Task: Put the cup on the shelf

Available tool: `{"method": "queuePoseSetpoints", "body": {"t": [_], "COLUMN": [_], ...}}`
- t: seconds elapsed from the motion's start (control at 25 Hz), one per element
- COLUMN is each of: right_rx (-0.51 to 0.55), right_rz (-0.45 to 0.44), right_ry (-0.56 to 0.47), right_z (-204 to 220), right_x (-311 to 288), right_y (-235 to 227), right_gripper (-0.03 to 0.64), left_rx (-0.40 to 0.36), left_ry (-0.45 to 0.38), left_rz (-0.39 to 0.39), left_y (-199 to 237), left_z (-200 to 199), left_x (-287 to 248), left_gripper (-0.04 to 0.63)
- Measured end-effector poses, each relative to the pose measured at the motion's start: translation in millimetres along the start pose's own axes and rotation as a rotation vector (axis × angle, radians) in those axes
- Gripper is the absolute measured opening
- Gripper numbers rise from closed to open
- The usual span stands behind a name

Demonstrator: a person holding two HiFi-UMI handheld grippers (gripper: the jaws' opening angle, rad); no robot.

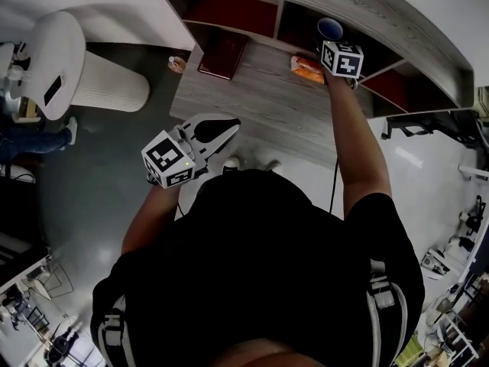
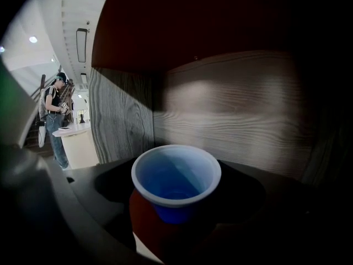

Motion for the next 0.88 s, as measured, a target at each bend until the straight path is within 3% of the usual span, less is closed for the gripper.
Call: {"method": "queuePoseSetpoints", "body": {"t": [0.88], "right_rx": [-0.021], "right_rz": [0.062], "right_ry": [-0.035], "right_z": [12.8], "right_x": [72.7], "right_y": [11.0], "right_gripper": [0.4], "left_rx": [-0.028], "left_ry": [-0.02], "left_rz": [0.088], "left_y": [-18.2], "left_z": [-2.6], "left_x": [18.6], "left_gripper": [0.015]}}
Point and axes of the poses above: the fingertips, and each gripper's own axes: x backward along the fingers, y to its left, z out of its underside, the point moved 8 cm from there along x, backward along the fingers, and after that the axes turned 7 degrees about -x, right-handed, at the moved point
